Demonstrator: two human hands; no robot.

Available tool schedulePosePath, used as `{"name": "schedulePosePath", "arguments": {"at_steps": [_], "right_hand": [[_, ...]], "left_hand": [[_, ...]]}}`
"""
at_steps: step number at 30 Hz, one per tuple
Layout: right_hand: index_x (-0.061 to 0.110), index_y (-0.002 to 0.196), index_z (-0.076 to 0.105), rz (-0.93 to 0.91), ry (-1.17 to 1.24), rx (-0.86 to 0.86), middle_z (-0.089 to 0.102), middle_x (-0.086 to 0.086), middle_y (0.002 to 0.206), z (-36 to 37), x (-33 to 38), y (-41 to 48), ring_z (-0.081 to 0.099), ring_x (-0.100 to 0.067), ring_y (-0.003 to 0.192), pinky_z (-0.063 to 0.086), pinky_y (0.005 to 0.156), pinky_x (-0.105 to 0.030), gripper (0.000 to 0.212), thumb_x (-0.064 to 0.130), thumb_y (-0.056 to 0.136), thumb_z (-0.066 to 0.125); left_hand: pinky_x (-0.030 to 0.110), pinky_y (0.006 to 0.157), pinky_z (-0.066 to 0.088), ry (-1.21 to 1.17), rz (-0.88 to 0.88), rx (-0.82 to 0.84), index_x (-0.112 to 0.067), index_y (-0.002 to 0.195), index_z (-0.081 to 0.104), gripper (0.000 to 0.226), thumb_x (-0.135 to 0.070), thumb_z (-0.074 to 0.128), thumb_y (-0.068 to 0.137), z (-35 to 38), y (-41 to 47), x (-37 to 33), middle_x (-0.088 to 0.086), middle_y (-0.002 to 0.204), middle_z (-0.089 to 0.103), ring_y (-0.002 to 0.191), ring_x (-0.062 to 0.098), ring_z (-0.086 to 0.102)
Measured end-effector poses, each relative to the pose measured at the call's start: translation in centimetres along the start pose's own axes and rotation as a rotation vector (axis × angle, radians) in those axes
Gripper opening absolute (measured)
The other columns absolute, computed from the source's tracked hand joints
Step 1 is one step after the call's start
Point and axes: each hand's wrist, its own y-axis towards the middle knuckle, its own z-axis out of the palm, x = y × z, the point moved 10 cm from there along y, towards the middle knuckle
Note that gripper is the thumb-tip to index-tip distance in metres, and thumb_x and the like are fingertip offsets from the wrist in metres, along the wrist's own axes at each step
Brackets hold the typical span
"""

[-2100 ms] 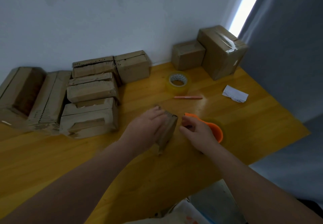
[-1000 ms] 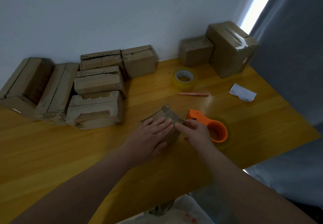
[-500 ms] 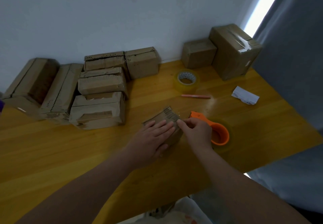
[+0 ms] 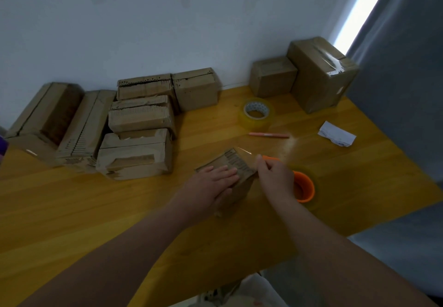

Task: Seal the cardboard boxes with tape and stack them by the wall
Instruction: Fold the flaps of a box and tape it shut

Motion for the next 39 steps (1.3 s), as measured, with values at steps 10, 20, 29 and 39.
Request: {"name": "schedulePosePath", "arguments": {"at_steps": [10,20,29,39], "right_hand": [[0.018,0.089,0.070,-0.048,-0.034,0.111,0.067,0.002,0.091,0.7,3.3,2.0,0.056,-0.010,0.084,0.041,0.072,-0.024,0.015,0.029,0.092,0.062],[0.019,0.078,0.069,0.069,0.093,0.133,0.066,0.005,0.080,1.4,2.0,2.4,0.062,-0.015,0.084,0.055,0.077,-0.038,0.011,0.024,0.087,0.064],[0.018,0.065,0.065,0.157,0.185,0.134,0.065,0.000,0.070,1.7,0.9,2.2,0.063,-0.023,0.078,0.056,0.076,-0.047,0.020,0.023,0.084,0.065],[0.010,0.068,0.069,0.246,0.291,0.146,0.071,-0.011,0.081,2.0,0.0,1.6,0.066,-0.030,0.086,0.054,0.082,-0.053,0.018,0.023,0.080,0.068]], "left_hand": [[0.036,0.104,0.039,-0.086,-0.295,-0.249,-0.017,0.138,0.041,0.071,-0.040,0.073,0.079,-3.2,1.9,5.0,0.003,0.134,0.043,0.123,0.018,0.042],[0.029,0.113,0.020,-0.063,-0.160,0.187,-0.037,0.152,-0.001,0.069,-0.052,0.039,0.097,0.8,3.4,5.3,-0.013,0.160,0.001,0.144,0.009,0.013],[0.041,0.118,0.012,0.208,-0.111,0.178,-0.037,0.151,-0.004,0.074,-0.066,-0.005,0.083,1.1,3.1,4.5,-0.016,0.151,-0.024,0.145,0.015,-0.017],[0.037,0.118,0.004,0.227,-0.072,0.189,-0.035,0.150,-0.005,0.073,-0.057,-0.013,0.082,0.9,2.7,2.8,-0.021,0.149,-0.020,0.138,0.009,-0.024]]}}
